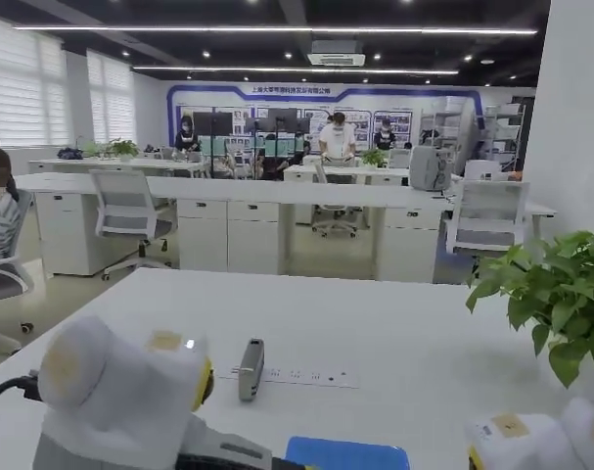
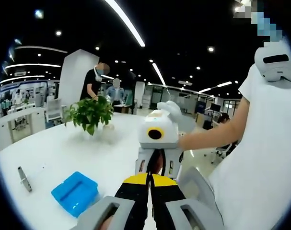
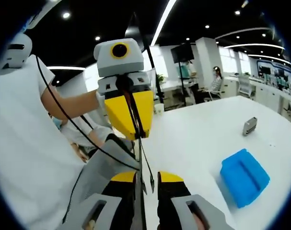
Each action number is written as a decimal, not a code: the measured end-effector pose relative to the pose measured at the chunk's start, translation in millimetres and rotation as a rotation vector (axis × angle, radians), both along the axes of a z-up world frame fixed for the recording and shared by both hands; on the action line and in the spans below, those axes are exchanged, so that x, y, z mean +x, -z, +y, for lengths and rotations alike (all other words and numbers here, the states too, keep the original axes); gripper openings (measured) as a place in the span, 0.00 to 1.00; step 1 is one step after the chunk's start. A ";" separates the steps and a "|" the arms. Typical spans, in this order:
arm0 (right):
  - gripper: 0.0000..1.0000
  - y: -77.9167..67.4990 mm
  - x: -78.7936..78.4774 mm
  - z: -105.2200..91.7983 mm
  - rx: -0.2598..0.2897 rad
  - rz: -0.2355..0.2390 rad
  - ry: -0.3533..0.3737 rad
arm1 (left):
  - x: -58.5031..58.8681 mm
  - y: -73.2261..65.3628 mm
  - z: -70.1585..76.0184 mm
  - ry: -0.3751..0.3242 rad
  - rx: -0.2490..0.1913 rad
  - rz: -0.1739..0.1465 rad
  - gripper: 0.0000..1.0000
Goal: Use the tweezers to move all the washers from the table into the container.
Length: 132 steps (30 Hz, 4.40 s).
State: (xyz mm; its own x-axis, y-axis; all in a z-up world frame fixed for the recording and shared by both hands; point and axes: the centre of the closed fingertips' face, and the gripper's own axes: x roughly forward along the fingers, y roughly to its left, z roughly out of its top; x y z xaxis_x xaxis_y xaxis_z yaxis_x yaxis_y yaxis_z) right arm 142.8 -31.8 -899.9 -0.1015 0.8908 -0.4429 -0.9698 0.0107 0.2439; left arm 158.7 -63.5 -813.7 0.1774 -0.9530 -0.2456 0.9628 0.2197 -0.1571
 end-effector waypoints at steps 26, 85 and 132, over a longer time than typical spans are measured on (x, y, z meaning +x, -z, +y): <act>0.01 11.3 8.4 -15.1 -0.072 -0.059 -0.023 | 1.9 1.6 21.3 -0.028 -0.001 0.007 0.00; 0.02 179.4 91.8 -56.4 -0.639 -0.268 -0.102 | 73.9 244.3 39.3 0.110 0.867 -0.072 0.00; 0.23 118.7 80.4 -75.8 -0.445 -0.144 0.443 | 68.0 268.9 36.9 0.133 0.907 -0.063 0.00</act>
